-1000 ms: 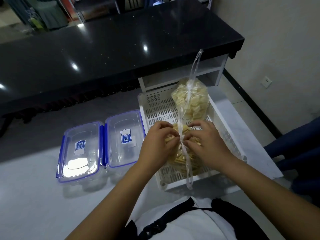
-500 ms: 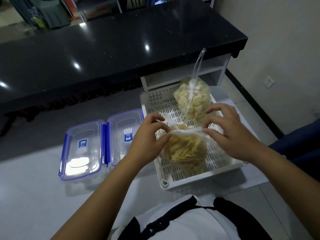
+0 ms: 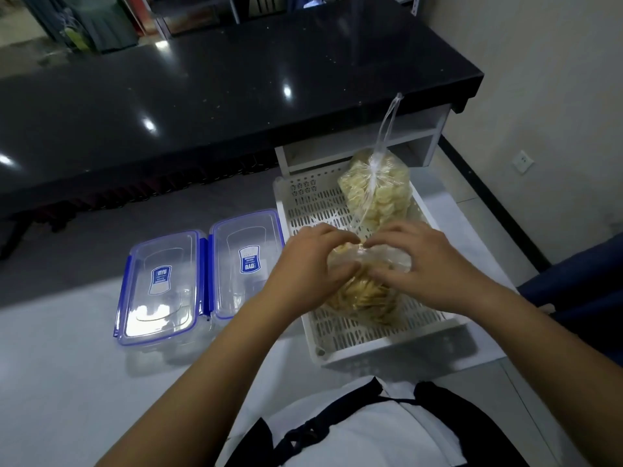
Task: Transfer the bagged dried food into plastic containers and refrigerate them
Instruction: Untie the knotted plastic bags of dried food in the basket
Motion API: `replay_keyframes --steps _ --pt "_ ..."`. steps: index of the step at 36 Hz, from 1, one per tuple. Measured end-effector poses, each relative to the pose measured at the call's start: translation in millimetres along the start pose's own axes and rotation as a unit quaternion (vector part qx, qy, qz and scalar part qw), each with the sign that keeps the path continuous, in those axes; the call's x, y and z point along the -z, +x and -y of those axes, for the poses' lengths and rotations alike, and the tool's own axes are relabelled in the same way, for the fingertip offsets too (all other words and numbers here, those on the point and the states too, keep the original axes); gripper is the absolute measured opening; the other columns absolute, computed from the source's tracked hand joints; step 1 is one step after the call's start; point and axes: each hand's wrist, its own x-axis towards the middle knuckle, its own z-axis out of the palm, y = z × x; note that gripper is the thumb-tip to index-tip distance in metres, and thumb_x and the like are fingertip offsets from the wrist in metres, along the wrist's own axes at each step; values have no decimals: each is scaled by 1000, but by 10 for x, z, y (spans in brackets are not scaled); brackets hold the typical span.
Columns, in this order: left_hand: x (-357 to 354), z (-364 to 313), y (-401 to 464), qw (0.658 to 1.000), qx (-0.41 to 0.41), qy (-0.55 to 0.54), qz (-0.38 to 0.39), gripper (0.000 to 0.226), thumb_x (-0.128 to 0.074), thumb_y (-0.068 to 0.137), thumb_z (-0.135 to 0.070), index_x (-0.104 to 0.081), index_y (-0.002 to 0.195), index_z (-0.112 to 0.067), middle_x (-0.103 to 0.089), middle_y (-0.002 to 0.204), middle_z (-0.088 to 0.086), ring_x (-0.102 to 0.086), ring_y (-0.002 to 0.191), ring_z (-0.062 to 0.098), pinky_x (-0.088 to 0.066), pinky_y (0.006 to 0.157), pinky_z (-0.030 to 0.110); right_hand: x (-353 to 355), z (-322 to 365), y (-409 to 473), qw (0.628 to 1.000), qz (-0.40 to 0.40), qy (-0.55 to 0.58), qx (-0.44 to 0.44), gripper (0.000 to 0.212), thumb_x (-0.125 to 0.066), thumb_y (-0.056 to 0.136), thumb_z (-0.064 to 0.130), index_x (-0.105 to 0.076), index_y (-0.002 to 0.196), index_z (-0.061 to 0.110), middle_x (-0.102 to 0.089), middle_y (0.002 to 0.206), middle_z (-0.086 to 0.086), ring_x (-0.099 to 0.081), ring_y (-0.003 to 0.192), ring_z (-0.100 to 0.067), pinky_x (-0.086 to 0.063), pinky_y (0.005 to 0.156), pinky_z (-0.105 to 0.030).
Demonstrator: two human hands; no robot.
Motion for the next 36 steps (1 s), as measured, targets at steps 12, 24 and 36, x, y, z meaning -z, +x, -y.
replay_keyframes --steps 12,24,36 --pt "16 83 21 986 10 -138 -94 10 -70 83 -19 -71 85 -29 -70 83 -10 -65 79 8 -55 79 41 135 51 -26 982 -104 157 -34 9 -76 83 21 -79 92 22 -71 86 15 -65 86 -5 -52 77 -27" --pt "24 26 -122 974 9 -169 -152 14 -70 86 -6 -72 91 -18 -70 88 -10 -64 84 10 -52 80 27 307 130 -125 923 22 383 -22 15 -74 76 23 -71 90 18 -69 116 6 -61 115 -11 -47 94 -35" --pt "114 149 -192 979 -2 -144 -146 16 -69 86 -2 -70 93 -17 -67 93 -7 -63 88 10 -52 81 20 163 180 9 963 85 254 -22 25 -79 79 22 -57 70 15 -64 115 12 -56 117 -6 -43 99 -36"
